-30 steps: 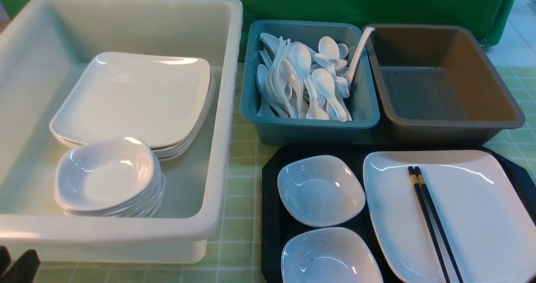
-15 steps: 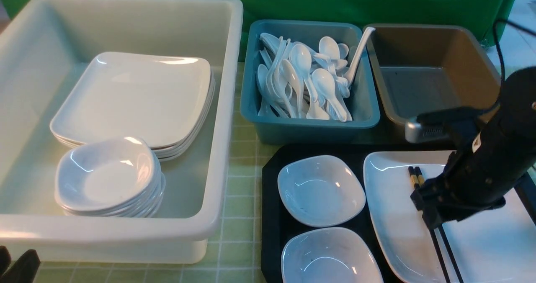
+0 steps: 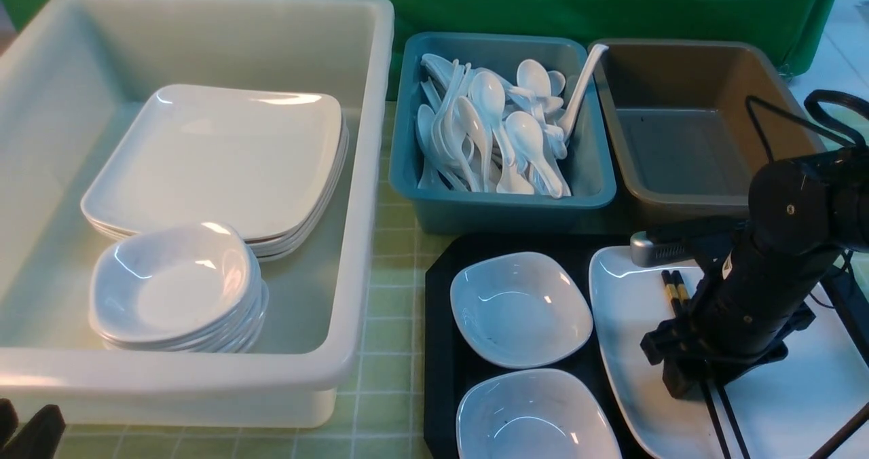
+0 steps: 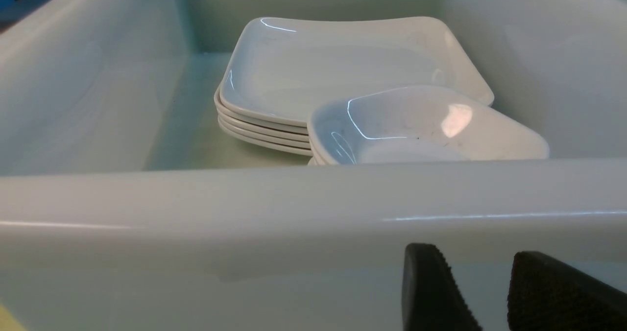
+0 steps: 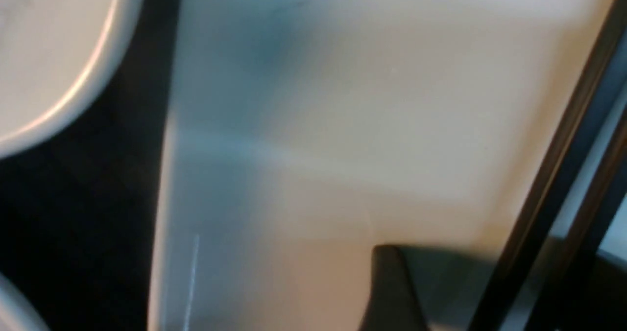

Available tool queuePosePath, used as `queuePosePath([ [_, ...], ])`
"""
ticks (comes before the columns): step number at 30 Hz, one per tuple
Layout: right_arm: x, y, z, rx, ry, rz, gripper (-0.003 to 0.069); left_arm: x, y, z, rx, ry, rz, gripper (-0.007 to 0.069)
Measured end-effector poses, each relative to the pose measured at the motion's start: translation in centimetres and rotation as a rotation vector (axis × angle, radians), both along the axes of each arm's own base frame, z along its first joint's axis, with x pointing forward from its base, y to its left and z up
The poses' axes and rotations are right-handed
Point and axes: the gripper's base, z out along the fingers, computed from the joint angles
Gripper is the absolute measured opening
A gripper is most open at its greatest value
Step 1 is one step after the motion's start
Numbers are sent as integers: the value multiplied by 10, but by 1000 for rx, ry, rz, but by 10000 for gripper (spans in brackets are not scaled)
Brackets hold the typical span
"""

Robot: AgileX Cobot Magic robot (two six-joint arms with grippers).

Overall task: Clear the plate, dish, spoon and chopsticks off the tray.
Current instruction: Use the right arm to grab a pair of chopsticks from the plate, then use the right arm to put the chopsticks into the small storage box on the right

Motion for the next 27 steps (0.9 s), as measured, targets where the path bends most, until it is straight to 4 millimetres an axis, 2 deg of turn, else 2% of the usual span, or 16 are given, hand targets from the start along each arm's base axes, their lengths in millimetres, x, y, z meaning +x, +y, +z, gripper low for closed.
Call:
queuePosePath([
  [1,0,0,0,-3,-1,3,347,0,0,0,0,0,0,222],
  [4,1,-3,0,-20,-2,13,131,0,0,0,0,0,0,222],
  [5,0,-3,0,-21,1,16,95,0,0,0,0,0,0,222],
  [10,-4,-3,4,-17,31,19,97,0,0,0,0,0,0,222],
  [12,-12,-4,12,-13,61,24,97,0,0,0,0,0,0,222],
  [15,-18,-5,38,1,30,44,97,0,0,0,0,0,0,222],
  [16,-19,-5,52,11,-3,53,97,0,0,0,0,0,0,222],
  [17,-18,-5,60,17,-25,54,97,0,0,0,0,0,0,222],
  [18,-15,-5,77,33,-78,55,97,0,0,0,0,0,0,222],
  [19,-13,-4,82,38,-95,55,97,0,0,0,0,0,0,222],
  [20,-5,-6,105,60,-170,43,97,0,0,0,0,0,0,222],
  [22,5,-9,123,77,-239,24,97,0,0,0,0,0,0,222],
  [24,30,-21,155,108,-401,-26,97,0,0,0,0,0,0,222],
  [26,47,-30,171,124,-511,-62,97,0,0,0,0,0,0,222],
  [27,62,-35,181,136,-601,-86,97,0,0,0,0,0,0,222],
])
